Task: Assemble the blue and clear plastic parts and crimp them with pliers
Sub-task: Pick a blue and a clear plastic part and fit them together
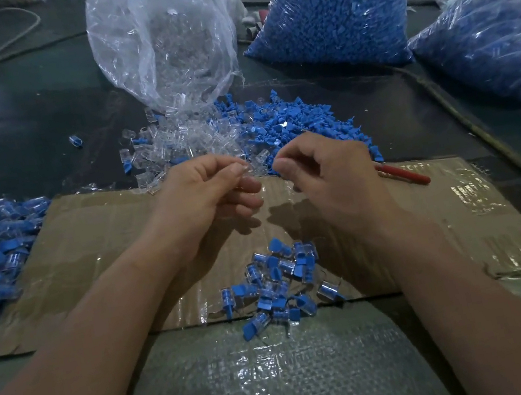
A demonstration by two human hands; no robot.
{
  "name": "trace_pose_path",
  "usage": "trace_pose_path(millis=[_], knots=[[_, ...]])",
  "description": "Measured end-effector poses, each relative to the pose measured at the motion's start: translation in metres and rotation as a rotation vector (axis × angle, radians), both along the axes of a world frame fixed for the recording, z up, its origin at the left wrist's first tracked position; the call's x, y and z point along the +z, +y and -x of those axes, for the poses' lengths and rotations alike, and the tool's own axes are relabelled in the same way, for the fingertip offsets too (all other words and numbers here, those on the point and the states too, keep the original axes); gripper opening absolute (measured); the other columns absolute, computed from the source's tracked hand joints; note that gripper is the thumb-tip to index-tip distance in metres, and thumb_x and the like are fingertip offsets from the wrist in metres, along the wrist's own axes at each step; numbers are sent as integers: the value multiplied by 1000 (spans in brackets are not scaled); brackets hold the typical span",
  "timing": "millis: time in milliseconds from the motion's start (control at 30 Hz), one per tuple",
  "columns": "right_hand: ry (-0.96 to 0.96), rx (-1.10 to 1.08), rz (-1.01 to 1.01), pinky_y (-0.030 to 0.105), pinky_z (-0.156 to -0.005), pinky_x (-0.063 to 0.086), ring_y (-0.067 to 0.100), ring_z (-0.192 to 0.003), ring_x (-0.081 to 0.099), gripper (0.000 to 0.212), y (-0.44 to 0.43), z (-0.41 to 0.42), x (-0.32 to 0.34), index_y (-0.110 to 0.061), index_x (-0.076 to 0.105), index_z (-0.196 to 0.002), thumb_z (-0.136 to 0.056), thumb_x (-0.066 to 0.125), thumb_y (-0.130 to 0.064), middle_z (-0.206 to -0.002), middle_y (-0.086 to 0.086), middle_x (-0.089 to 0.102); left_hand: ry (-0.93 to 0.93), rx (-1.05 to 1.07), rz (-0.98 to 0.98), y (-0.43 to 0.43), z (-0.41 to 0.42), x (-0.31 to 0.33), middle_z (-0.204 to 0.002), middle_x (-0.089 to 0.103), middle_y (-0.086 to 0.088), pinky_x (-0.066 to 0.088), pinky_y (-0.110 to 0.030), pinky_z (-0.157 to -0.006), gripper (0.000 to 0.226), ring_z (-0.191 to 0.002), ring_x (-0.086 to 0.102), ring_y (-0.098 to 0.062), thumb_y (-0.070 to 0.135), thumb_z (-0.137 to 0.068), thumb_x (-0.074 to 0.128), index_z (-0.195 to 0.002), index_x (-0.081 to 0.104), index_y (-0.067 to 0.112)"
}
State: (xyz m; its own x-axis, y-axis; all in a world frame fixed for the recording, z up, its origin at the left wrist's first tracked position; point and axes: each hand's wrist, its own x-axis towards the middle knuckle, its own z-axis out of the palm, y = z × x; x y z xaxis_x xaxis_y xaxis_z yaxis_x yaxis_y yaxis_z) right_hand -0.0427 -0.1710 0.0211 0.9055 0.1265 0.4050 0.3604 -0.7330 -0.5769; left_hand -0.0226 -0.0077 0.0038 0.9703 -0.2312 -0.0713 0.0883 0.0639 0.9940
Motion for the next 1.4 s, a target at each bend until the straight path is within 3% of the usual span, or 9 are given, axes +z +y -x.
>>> trace_pose_path(millis=[100, 200, 367, 467, 567, 767, 967, 1133, 1400], knots=[[20, 47, -50, 22, -56, 42, 11, -60, 53, 15, 5, 1, 0, -14, 67, -85, -85, 61, -27, -62, -14, 54, -9, -22, 9, -1, 1, -1, -75, 68, -15, 55, -26, -56, 13, -62, 64, -20, 10, -86, 55, -89, 66, 4], [43, 65, -86, 14, -59, 42, 2, -62, 52, 10, 5, 0, -1, -20, 68, -88, -83, 63, -27, -66, -17, 56, -51, -27, -54, 1, 1, 1, -72, 70, -5, 58, -29, -64, 23, -65, 67, -18, 11, -67, 67, -90, 67, 9], [98, 54, -113, 10, -78, 48, 3, -80, 62, 28, 5, -2, -5, -10, 65, -111, -88, 54, 1, -91, -10, 59, -97, 7, -143, 0, 3, 4, -66, 69, 2, 57, -25, -58, 29, -62, 66, -15, 13, -51, 70, -80, 64, 13], [113, 40, -187, 13, -75, 51, 2, -79, 64, 25, 5, -1, -6, -11, 65, -106, -87, 55, 1, -83, -19, 57, -92, 39, -139, 1, 3, 4, -59, 65, 1, 57, -32, -59, 25, -57, 63, -15, 13, -53, 70, -77, 63, 12], [110, 14, -240, 16, -73, 54, 4, -76, 66, 17, 5, -1, -6, -14, 67, -96, -85, 60, -2, -80, -16, 61, -81, 39, -98, 0, 5, 5, -61, 66, -2, 57, -34, -61, 15, -58, 65, -15, 4, -65, 69, -77, 64, 9], [72, 16, -266, 18, -65, 54, 5, -66, 64, 12, 7, 1, -5, -15, 68, -83, -80, 66, -4, -72, -11, 64, -107, 41, -67, 0, 6, 8, -61, 68, -3, 55, -19, -57, 15, -58, 66, -10, -6, -76, 62, -79, 64, 8], [63, -19, -210, 19, -59, 53, 7, -63, 63, 29, 11, 2, -4, -30, 56, -68, -78, 66, -5, -66, -12, 60, -127, 33, -67, -2, 6, 9, -63, 68, -4, 58, -24, -62, 14, -59, 67, -13, -5, -73, 65, -78, 65, 8], [100, 7, -227, 29, -61, 55, 12, -64, 65, 18, 12, 2, -5, -22, 60, -72, -79, 68, -7, -70, -4, 65, -139, 32, -70, -4, 6, 9, -61, 68, -1, 56, -20, -60, 16, -58, 66, -10, -7, -73, 64, -78, 65, 8], [171, 91, -298, 31, -66, 57, 11, -69, 67, 15, 12, 3, -5, -21, 60, -79, -76, 72, -13, -77, 0, 68, -177, 6, -79, -2, 6, 8, -60, 68, 1, 52, -15, -55, 16, -55, 65, -6, -5, -74, 63, -77, 65, 10]])
